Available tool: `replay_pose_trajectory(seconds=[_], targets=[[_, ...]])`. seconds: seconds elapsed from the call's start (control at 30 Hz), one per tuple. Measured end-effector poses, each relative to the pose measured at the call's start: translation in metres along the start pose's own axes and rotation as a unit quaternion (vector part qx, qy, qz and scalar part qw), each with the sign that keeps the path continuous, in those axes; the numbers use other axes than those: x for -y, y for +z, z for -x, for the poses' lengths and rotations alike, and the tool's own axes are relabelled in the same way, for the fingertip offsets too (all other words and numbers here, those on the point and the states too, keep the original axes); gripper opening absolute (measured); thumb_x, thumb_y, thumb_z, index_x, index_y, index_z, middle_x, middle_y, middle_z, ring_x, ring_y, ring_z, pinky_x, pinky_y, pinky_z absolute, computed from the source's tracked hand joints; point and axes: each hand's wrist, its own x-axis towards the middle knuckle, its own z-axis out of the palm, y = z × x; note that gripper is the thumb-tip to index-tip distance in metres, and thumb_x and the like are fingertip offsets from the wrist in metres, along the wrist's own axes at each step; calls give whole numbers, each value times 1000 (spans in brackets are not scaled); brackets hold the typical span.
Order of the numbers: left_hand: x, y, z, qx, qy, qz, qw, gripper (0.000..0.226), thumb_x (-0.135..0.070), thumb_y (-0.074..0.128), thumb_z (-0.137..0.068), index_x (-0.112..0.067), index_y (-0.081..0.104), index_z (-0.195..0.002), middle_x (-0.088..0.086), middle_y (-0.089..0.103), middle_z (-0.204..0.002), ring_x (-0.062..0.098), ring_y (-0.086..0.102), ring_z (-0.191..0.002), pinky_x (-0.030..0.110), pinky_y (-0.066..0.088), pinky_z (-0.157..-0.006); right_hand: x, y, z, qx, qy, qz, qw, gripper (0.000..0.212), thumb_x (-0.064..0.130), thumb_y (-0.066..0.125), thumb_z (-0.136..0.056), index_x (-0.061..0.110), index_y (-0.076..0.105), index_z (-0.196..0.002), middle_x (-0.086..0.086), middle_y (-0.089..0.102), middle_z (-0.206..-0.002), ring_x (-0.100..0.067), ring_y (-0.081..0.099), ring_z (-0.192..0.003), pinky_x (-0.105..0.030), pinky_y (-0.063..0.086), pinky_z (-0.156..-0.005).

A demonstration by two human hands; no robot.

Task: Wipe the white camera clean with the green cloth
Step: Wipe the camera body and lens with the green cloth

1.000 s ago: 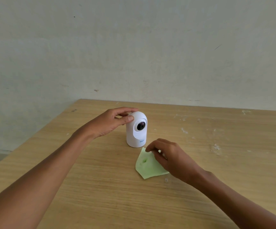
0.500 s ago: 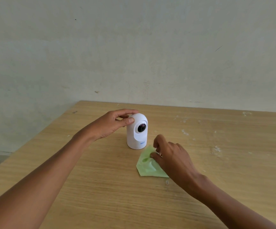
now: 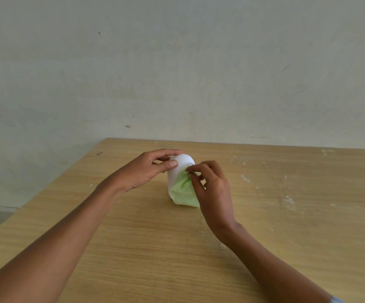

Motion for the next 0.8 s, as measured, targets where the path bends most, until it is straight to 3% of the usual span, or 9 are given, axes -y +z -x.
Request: replay_pose_trajectory(seconds=[0.13,0.33,0.5,0.8], targets=[[-2,1,2,1,3,8,1000,37,-44,61,-96,-50,62,-132,-25,59,-137,-4,59,-115,33,44,-106,-1,6,-1,-40,0,92,995,13,24,66,-93,27,69,-105,7,48,-101,-12,51,-94,-26,50,-67],[-3,0,2,2,0,10,1000,37,-43,61,-96,-48,61,-133,-29,58,-136,-5,57,-115,32,43,-105,-7,7,1,-19,74,-32,997,7,17,63,-94,24,61,-96,12,64,-91,-11,59,-87,-32,52,-71],[-3,0,2,4,1,11,1000,37,-44,61,-96,-49,61,-133,-36,56,-133,-6,57,-116,29,43,-102,1,7,-4,-16,130,-115,985,6,17,63,-95,23,61,-95,9,67,-89,-8,60,-82,-18,48,-67],[-3,0,2,6,0,11,1000,37,-40,60,-98,-47,61,-134,-39,55,-129,-9,54,-117,27,42,-102,6,13,-7,-36,189,-167,967,4,21,61,-98,17,59,-98,6,64,-87,1,54,-70,-13,46,-63]])
